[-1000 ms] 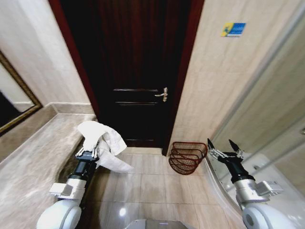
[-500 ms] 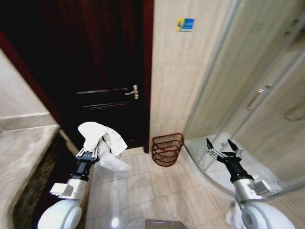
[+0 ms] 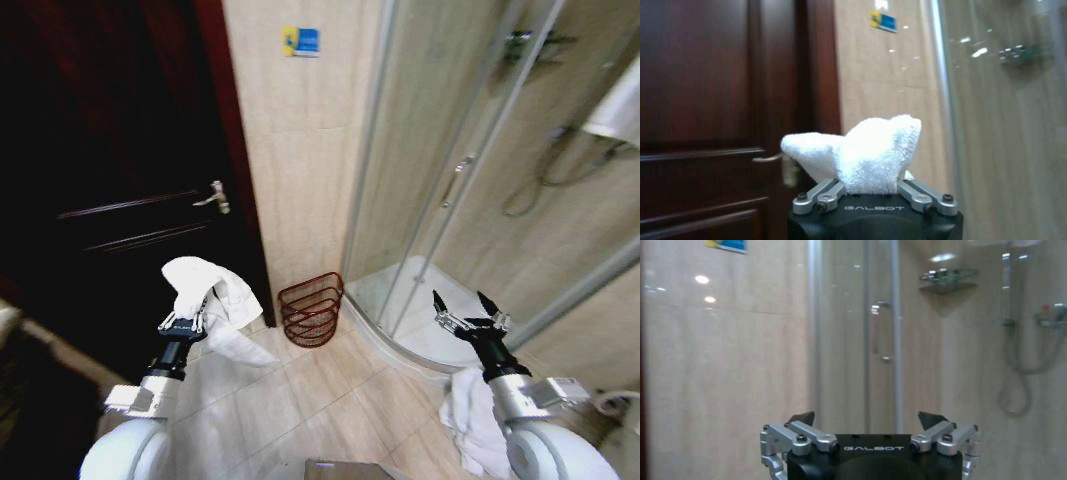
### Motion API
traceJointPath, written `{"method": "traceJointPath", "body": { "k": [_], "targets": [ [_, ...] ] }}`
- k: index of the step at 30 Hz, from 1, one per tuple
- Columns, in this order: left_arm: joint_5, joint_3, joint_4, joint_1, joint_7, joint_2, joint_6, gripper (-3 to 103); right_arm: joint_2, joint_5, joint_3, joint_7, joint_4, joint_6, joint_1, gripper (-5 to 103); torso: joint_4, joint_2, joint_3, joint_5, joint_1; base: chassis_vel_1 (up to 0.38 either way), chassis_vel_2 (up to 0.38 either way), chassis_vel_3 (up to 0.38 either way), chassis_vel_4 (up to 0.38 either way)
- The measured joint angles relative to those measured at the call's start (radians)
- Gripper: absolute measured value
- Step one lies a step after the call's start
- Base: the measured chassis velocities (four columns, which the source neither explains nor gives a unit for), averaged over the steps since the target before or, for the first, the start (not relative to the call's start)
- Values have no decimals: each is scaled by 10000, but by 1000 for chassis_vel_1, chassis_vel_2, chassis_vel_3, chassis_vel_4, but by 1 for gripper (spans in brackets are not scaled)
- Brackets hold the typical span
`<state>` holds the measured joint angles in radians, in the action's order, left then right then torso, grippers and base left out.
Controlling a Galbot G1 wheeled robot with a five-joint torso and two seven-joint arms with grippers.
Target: Discard the used towel into the hamper.
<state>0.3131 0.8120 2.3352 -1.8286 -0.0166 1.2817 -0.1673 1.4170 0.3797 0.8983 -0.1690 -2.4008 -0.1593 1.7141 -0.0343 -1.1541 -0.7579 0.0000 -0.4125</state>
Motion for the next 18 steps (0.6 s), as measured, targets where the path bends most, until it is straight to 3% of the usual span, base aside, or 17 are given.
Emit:
{"method": "traceJointPath", "body": {
  "k": [9,18],
  "targets": [
    [-75,-136,-28,46,18,34,35,11,65,-44,-40,-32,13,146,155,100,1,382,208,1,174,-223,-25,-32,-209],
    [-116,-311,-158,52,50,120,105,11,96,31,-42,-34,12,226,271,100,0,764,424,1,353,-29,-34,-33,-28]
  ]
}}
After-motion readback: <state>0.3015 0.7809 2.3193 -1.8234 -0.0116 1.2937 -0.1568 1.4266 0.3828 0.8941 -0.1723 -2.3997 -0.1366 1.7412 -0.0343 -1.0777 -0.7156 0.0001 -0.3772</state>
